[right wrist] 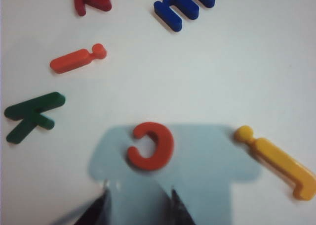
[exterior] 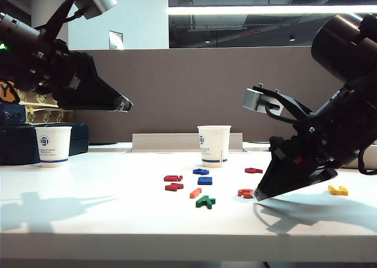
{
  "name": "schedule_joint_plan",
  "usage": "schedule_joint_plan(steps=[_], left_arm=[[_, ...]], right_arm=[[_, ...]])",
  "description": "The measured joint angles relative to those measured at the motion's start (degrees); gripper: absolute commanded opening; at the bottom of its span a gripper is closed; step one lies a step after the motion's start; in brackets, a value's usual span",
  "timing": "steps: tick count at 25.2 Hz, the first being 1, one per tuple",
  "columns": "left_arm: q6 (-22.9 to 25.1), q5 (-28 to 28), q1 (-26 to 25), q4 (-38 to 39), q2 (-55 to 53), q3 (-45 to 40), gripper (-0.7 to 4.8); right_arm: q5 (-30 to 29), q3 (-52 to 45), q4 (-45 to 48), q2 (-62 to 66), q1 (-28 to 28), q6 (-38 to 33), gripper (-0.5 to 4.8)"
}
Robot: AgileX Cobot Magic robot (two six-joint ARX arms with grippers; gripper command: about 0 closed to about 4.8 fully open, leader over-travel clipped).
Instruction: Pick up the letter "c" and put it in the paper cup.
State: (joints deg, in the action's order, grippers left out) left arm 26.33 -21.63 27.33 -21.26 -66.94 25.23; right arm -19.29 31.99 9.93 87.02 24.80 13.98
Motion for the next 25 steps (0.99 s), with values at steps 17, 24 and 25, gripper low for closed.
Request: schedule_joint_plan(steps=[17,24,25], left_arm=[[0.0,0.0,0.0,0.0,0.0,0.0,0.53],[0.0,0.0,0.0,0.0,0.0,0.0,0.53],[0.0,0.0,0.0,0.0,0.0,0.0,0.53]], right_arm=[[0.1,0.1,3.2,1.9,0.0,0.0,1.53],[0.1,0.4,3.7,2.3,0.0,0.0,1.53],[0.1,0.4,3.7,2.3,0.0,0.0,1.53]])
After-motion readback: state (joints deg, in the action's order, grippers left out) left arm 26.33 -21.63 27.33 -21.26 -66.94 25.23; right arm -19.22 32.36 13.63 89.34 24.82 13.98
